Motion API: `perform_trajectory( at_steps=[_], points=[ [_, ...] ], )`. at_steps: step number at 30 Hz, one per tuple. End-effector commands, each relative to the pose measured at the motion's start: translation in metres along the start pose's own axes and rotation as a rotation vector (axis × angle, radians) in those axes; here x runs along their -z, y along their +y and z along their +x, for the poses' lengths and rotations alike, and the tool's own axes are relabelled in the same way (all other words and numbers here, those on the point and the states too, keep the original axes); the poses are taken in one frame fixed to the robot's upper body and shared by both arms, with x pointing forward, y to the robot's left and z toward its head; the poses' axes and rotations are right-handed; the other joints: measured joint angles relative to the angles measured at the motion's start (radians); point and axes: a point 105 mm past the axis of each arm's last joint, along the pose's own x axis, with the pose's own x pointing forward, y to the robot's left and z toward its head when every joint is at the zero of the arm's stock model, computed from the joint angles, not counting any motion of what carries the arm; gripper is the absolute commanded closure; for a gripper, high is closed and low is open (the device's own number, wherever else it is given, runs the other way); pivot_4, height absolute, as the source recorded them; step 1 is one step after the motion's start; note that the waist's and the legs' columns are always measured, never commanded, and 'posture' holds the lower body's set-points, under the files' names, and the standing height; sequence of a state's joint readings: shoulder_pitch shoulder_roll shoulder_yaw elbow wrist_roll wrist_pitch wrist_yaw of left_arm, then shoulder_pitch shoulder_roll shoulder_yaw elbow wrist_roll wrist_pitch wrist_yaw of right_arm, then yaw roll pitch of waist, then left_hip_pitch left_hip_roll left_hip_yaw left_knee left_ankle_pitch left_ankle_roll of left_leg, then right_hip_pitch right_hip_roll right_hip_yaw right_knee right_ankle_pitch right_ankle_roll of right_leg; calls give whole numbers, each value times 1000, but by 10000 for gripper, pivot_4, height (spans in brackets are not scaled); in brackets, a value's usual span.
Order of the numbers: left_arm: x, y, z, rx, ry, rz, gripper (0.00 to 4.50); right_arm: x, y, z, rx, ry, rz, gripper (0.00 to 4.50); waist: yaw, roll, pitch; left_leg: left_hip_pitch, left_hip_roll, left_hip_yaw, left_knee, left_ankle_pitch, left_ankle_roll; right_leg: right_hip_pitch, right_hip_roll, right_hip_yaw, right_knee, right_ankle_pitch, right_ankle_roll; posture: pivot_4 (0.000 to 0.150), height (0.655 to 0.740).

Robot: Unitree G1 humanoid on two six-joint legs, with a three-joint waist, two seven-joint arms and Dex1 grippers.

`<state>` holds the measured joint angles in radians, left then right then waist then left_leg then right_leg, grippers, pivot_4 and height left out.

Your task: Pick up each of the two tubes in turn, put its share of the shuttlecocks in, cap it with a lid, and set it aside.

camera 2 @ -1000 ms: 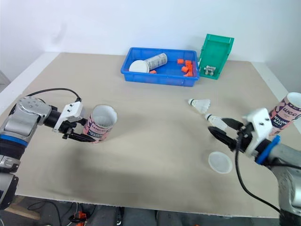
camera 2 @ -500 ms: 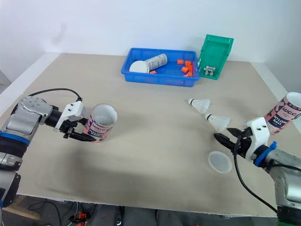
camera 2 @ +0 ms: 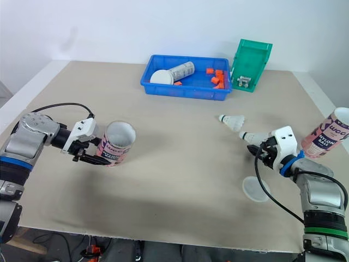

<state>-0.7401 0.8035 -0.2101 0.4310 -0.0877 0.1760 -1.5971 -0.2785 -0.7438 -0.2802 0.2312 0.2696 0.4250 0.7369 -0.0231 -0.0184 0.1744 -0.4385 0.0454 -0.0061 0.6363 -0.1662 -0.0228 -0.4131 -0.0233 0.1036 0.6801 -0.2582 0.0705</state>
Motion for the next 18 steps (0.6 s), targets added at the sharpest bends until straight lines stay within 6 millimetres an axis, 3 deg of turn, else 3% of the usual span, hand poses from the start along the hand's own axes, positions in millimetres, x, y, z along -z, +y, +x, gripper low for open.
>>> perform_trajectory(
  at_steps=[1, 5, 8, 10, 12, 18],
  points=[
    [6, -9, 11, 60, 25, -10, 18728, -16, -5, -11, 17, -62, -40, 44213, 0, 0, 0, 0, 0, 0, 0, 0, 0, 0, 0, 0, 0, 0, 0, 1500, 7079],
    [5, -8, 12, 61, 26, -3, 18728, -27, -2, -19, 12, -98, -56, 44213, 0, 0, 0, 0, 0, 0, 0, 0, 0, 0, 0, 0, 0, 1, 1, 1500, 7079],
    [5, -7, 13, 63, 26, -1, 18728, -59, 17, -31, -72, -194, -124, 44213, 0, 1, 0, 0, 0, 0, 0, 0, 0, 0, 0, 0, 0, -1, -1, 1500, 7079],
    [5, -7, 13, 64, 27, -1, 18728, -89, 42, -37, -171, -274, -211, 44213, 0, 1, 0, 0, 0, 0, 0, 0, 0, 0, 0, 0, 0, 0, -1, 1500, 7079],
    [4, -6, 14, 65, 28, 0, 18728, -120, 82, -39, -327, -346, -330, 44213, -1, 2, 0, 1, 0, 0, 0, 0, 0, 0, 0, 0, 0, 0, -1, 1500, 7079],
    [1, -3, 15, 64, 23, 9, 18728, -141, 185, -44, -762, -388, -684, 44213, 1, 1, 0, 1, 1, -1, 1, 0, 0, 1, 0, -2, 0, -1, -4, 1500, 7079]
  ],
)
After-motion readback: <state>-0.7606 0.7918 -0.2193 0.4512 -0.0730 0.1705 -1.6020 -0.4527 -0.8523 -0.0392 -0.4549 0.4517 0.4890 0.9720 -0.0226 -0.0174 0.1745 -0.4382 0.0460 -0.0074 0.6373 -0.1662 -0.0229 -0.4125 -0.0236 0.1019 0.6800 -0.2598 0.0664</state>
